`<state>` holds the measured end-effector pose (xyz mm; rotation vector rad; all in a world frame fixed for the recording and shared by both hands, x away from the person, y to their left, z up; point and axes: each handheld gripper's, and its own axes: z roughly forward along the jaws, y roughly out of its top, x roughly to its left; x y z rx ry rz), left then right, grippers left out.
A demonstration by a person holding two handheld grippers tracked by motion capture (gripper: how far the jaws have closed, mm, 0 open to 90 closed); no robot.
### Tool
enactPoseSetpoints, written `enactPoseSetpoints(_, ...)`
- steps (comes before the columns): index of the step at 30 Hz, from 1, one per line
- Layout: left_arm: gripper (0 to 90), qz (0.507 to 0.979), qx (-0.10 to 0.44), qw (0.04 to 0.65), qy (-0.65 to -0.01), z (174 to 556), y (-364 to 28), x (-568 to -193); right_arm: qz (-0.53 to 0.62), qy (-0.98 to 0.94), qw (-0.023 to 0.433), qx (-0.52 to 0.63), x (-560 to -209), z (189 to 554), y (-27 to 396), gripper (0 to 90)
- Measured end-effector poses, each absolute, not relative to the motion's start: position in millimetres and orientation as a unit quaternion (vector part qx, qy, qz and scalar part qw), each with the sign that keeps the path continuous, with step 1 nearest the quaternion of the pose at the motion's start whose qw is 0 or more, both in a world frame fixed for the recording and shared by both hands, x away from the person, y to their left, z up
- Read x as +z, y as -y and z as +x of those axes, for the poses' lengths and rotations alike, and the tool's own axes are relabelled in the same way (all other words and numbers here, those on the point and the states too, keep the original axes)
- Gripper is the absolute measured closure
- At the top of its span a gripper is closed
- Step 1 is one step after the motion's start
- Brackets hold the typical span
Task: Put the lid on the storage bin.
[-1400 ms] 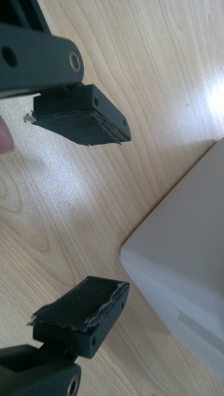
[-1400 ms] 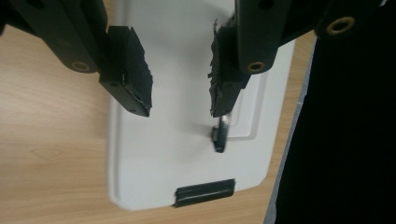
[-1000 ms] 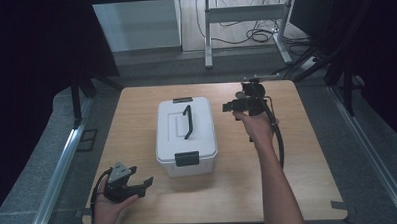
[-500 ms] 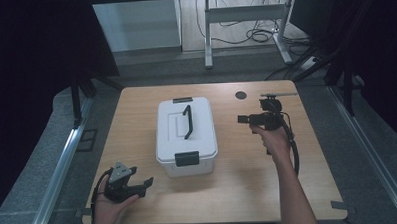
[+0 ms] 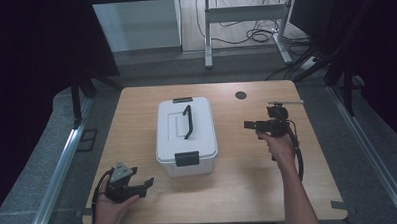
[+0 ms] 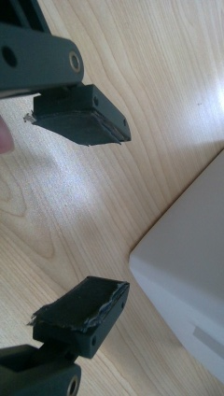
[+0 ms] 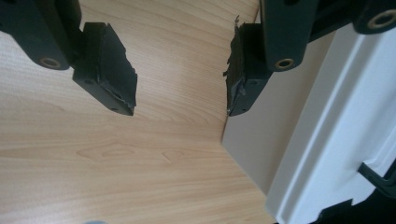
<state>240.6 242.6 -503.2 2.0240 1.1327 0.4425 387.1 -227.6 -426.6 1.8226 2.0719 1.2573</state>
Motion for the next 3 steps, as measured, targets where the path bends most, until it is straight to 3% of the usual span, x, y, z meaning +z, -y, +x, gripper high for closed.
enactPoseSetpoints(3, 24.1, 0.791, 0.175, 0.382, -0.445, 240.7, -243.6, -502.4, 0.594, -0.687, 0.058, 0.415, -427.1, 386.9, 226.0, 41.4)
